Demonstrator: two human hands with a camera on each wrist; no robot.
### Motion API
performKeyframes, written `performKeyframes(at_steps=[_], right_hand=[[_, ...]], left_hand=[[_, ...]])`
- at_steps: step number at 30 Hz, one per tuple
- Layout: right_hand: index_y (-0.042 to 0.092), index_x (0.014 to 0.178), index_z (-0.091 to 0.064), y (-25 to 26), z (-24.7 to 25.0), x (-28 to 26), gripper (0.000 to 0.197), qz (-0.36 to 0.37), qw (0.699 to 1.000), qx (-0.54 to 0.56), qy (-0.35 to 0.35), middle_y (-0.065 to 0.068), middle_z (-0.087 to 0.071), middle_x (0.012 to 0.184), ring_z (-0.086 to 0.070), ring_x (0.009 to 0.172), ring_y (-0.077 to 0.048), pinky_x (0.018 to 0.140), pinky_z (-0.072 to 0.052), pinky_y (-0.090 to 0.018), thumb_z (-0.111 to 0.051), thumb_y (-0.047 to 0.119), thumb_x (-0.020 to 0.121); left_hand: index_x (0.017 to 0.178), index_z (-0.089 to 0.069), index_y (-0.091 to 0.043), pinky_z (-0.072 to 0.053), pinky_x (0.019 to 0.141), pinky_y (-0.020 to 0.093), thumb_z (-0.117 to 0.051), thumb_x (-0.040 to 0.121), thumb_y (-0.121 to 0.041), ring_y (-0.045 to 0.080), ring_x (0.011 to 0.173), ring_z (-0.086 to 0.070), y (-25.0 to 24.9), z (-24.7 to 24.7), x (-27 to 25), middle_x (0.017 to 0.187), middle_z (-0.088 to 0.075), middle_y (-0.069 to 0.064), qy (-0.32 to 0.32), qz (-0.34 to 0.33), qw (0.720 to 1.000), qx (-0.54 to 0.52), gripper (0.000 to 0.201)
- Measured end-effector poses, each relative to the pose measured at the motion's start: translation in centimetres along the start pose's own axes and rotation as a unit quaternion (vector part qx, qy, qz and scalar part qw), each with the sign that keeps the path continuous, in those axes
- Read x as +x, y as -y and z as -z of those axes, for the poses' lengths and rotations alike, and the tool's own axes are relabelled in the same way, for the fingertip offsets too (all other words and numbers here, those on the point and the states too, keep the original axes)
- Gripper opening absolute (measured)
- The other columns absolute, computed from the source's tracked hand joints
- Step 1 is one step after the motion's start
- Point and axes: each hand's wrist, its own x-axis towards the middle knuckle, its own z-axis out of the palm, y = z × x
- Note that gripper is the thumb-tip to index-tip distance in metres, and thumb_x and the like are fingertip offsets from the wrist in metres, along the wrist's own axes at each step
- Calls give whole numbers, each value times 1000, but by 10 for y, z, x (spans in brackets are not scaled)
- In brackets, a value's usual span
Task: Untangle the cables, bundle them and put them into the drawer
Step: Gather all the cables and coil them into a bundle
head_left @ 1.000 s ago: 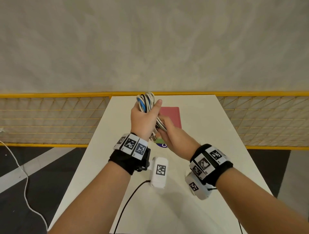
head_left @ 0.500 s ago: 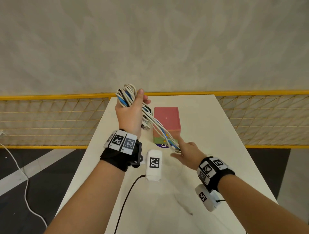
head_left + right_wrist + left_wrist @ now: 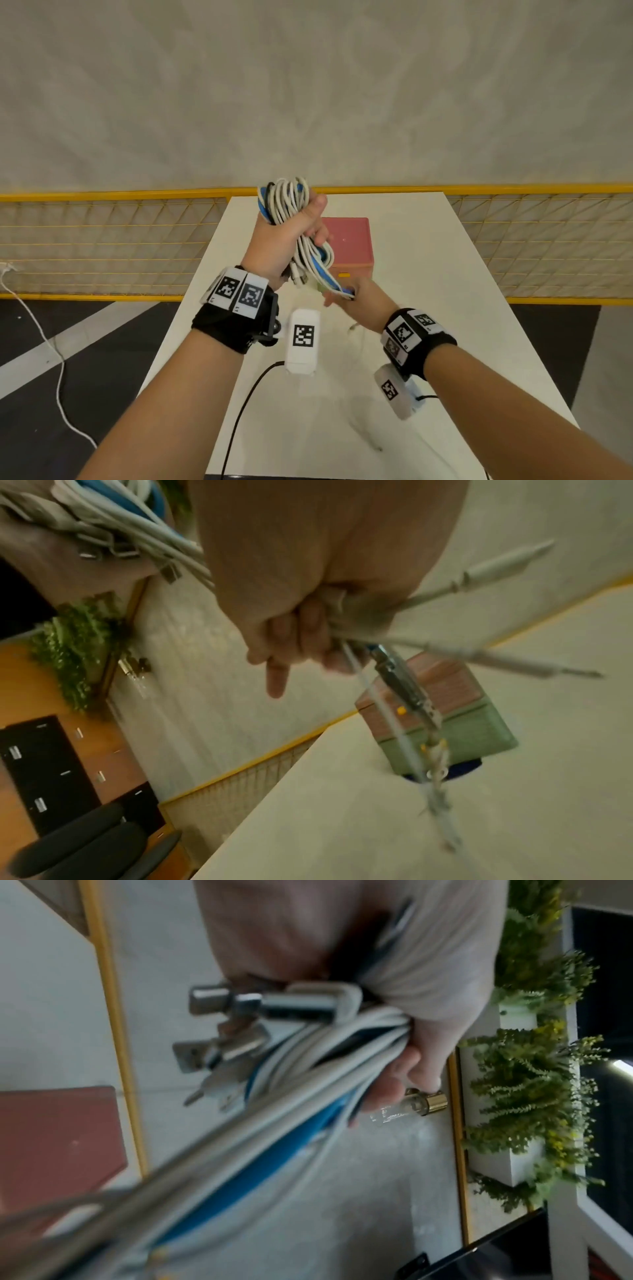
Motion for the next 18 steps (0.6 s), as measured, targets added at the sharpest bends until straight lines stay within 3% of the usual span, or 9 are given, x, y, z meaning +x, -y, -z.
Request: performKeyframes(at_steps=[3, 6, 9, 12, 15, 18], right_hand=[[19, 91, -72, 6, 20, 9, 18, -11, 990, -139, -38, -5, -70, 84, -64, 78, -26, 68, -52, -36, -60, 14, 78], [20, 97, -64, 19, 35, 13, 19, 7, 971, -226, -77, 1, -65, 83, -60, 77, -23, 65, -46, -31, -59, 15, 79], [25, 106, -56, 27, 36, 16, 25, 33, 960, -264, -81, 3, -63, 84, -61, 77, -23, 65, -47, -31, -55, 18, 82], [22, 116, -49, 31, 36, 16, 34, 61, 975, -206, -64, -1, -67, 96, -64, 84, -26, 72, -53, -37, -57, 26, 83], [14, 128, -41, 35, 46, 11, 61, 80, 990, -115, -30, -8, -67, 98, -64, 86, -25, 72, -49, -31, -72, 20, 76], [17, 143, -25, 35, 53, 6, 86, 85, 991, -105, 10, -6, -64, 91, -60, 76, -16, 66, -44, -17, -75, 9, 74]], left_hand=[[85, -56, -6, -51, 64, 36, -68, 85, -21, 16, 43, -44, 7, 7, -10, 50, -36, -1, 44, 61, 995, 72, 19], [80, -54, 9, -50, 64, 36, -71, 87, -21, 19, 44, -45, 13, 8, -15, 48, -40, 1, 75, 89, 973, 200, 35], [77, -60, 2, -48, 55, 26, -72, 86, -18, 17, 42, -48, 18, 4, -16, 46, -50, 0, 78, 98, 953, 274, 25], [80, -60, -9, -48, 53, 23, -77, 81, -18, 13, 43, -53, 29, 0, -18, 49, -57, -3, 64, 92, 935, 336, 19], [85, -65, -15, -53, 62, 26, -84, 72, -23, 12, 60, -63, 40, 5, -16, 67, -68, -4, 34, 98, 922, 372, 25], [71, -61, -25, -45, 58, 18, -87, 67, -27, 6, 61, -60, 44, 6, -17, 66, -65, -8, 34, 99, 891, 442, 26]])
